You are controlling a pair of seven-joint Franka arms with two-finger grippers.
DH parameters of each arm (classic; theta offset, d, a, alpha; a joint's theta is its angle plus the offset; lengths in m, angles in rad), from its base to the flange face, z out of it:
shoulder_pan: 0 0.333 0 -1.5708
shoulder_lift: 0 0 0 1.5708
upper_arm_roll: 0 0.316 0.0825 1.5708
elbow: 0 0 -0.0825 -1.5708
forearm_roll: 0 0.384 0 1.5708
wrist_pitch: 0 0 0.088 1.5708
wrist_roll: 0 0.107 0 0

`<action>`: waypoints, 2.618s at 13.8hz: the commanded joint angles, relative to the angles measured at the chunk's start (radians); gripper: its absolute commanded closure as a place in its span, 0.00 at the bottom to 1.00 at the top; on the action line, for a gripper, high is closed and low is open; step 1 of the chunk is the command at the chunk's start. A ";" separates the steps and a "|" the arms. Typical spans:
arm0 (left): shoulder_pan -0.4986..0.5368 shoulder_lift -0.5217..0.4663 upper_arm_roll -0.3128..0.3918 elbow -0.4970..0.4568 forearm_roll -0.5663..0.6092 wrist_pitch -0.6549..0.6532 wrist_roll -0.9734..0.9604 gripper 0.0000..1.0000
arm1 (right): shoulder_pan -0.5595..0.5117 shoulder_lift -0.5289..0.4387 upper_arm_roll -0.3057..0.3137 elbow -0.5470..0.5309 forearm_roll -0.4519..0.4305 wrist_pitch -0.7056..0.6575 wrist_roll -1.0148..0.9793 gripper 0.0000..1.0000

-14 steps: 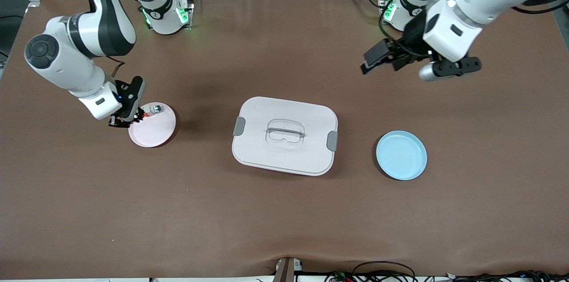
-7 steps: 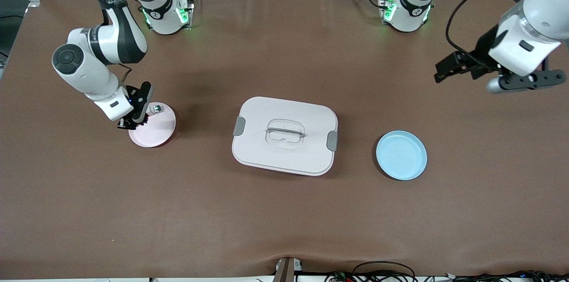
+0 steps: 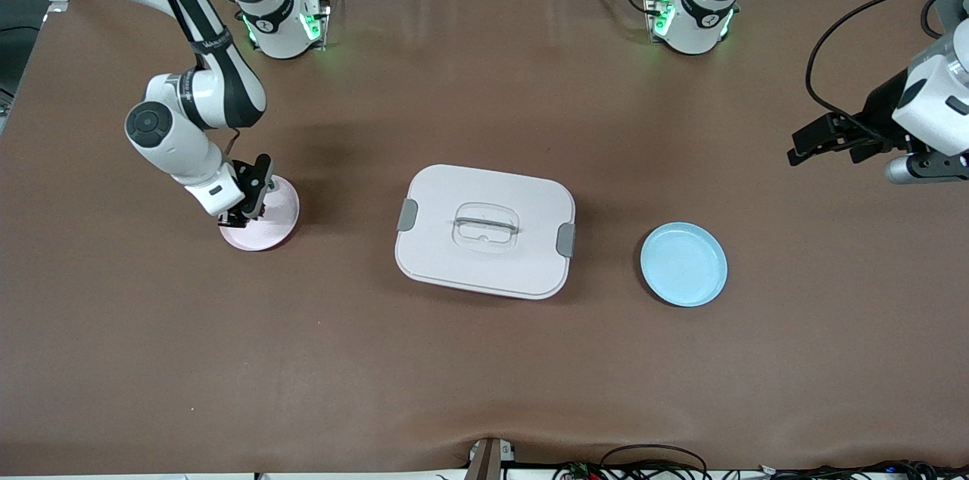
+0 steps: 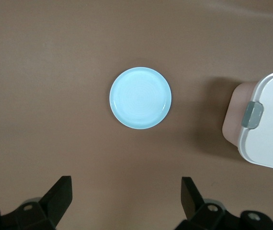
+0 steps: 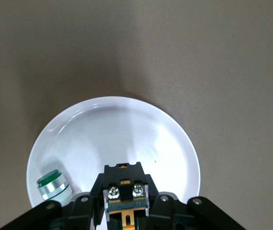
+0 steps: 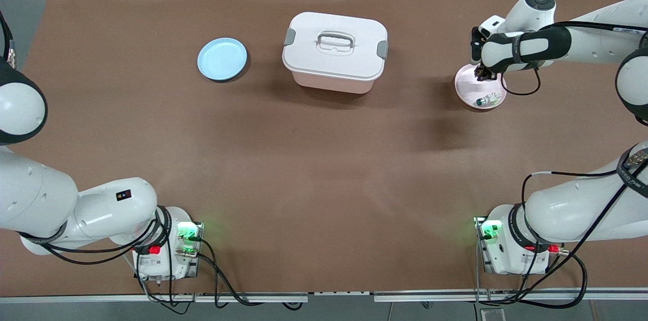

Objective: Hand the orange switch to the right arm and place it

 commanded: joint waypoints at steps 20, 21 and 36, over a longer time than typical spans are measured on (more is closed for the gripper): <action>-0.436 -0.032 0.439 -0.026 0.016 0.051 0.030 0.00 | -0.021 0.120 0.012 0.007 -0.077 0.111 -0.011 1.00; -0.436 -0.032 0.439 -0.024 0.018 0.051 0.030 0.00 | -0.023 0.122 0.012 0.010 -0.077 0.111 -0.009 1.00; -0.324 -0.246 0.344 -0.245 0.016 0.138 0.030 0.00 | -0.041 0.081 0.016 0.158 -0.066 -0.197 0.021 0.00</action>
